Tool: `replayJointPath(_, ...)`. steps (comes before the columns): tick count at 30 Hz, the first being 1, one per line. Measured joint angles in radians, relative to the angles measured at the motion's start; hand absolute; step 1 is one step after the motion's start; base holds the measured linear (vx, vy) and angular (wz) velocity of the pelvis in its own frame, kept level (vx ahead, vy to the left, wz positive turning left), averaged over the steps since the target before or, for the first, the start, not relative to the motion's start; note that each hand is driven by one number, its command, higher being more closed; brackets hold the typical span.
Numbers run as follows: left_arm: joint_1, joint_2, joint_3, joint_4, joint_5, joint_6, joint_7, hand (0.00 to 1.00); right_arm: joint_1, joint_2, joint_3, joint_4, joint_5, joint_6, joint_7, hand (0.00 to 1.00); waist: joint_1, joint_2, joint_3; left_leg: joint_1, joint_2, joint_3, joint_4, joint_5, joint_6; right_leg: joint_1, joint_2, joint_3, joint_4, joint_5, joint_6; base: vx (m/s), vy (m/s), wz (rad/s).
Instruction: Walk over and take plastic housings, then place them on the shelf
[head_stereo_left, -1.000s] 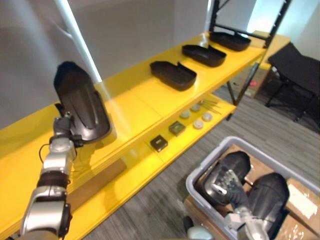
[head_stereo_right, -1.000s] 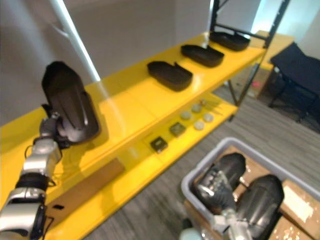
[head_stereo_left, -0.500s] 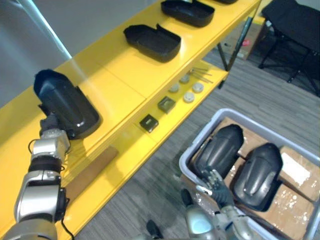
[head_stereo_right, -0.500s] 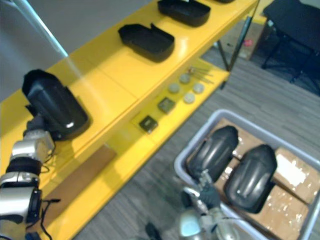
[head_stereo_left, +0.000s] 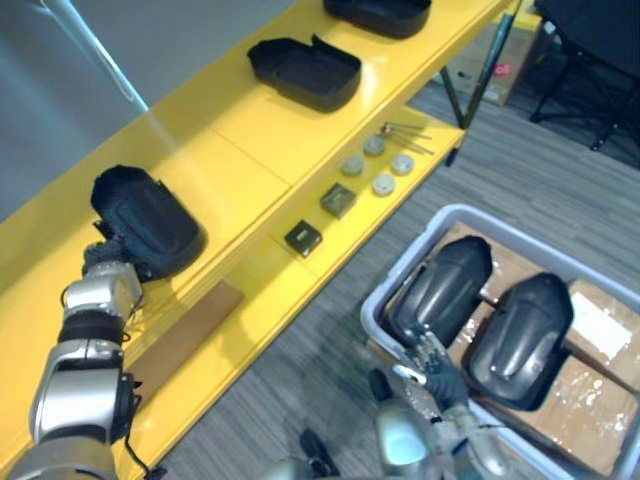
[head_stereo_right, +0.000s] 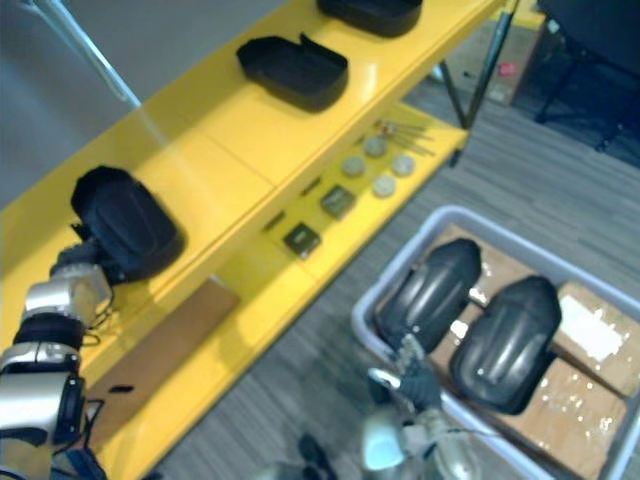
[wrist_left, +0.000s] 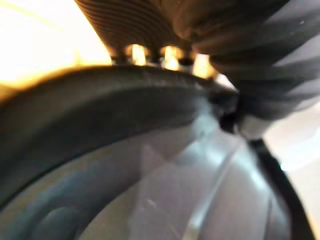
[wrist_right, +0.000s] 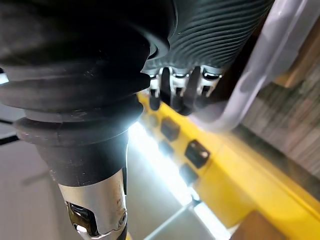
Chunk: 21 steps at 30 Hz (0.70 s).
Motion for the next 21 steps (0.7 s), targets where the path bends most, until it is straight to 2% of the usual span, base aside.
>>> replayJointPath(3,0.011,-0.002,0.000,0.000,-0.012,-0.015,0.011,0.00,0.000,0.000,0.001,0.000,0.000,0.001,0.001,0.00,-0.002,0.010,0.005,0.002,0.001,0.002,0.000,0.000,0.000,0.000,0.001,0.000,0.003,0.003,0.005,0.02,0.006,0.00)
replayJointPath(7,0.016,-0.004,0.000,0.001,-0.033,-0.024,0.028,0.00,0.000,0.000,0.003,-0.003,-0.001,0.001,0.002,0.00,-0.003,0.011,0.005,0.005,0.002,0.006,0.003,0.000,0.000,0.002,0.002,0.002,0.005,0.003,0.005,0.01,0.005,-0.01)
replayJointPath(10,0.026,-0.008,0.000,0.001,-0.052,-0.028,0.079,0.00,0.002,0.000,0.008,-0.005,-0.001,0.001,0.004,0.00,-0.003,0.011,0.005,0.020,0.002,0.020,0.004,0.000,0.000,0.011,0.003,0.008,0.009,0.001,0.006,0.01,0.010,-0.08)
replayJointPath(15,0.030,-0.011,0.029,0.002,-0.046,-0.065,0.215,0.00,0.021,0.000,0.017,-0.005,-0.001,-0.004,0.004,0.00,-0.005,0.010,0.005,0.020,0.004,0.022,0.013,-0.001,0.000,0.010,0.003,0.006,0.021,-0.004,0.004,0.00,0.002,-0.01)
replayJointPath(17,0.030,-0.010,0.065,0.003,-0.003,-0.055,0.253,0.00,0.025,0.000,0.017,-0.005,-0.001,-0.015,0.004,0.00,-0.005,0.011,0.005,0.020,0.005,0.021,0.016,-0.002,0.000,0.012,0.002,0.005,0.022,-0.004,0.004,0.00,0.000,0.00)
replayJointPath(21,0.030,-0.009,0.065,0.009,0.021,-0.013,0.252,0.00,0.033,-0.003,0.017,-0.005,0.000,-0.021,0.004,0.00,-0.003,0.012,-0.006,0.021,0.006,0.010,0.016,-0.003,0.001,0.026,0.000,-0.004,0.009,-0.004,0.003,-0.02,0.004,0.07)
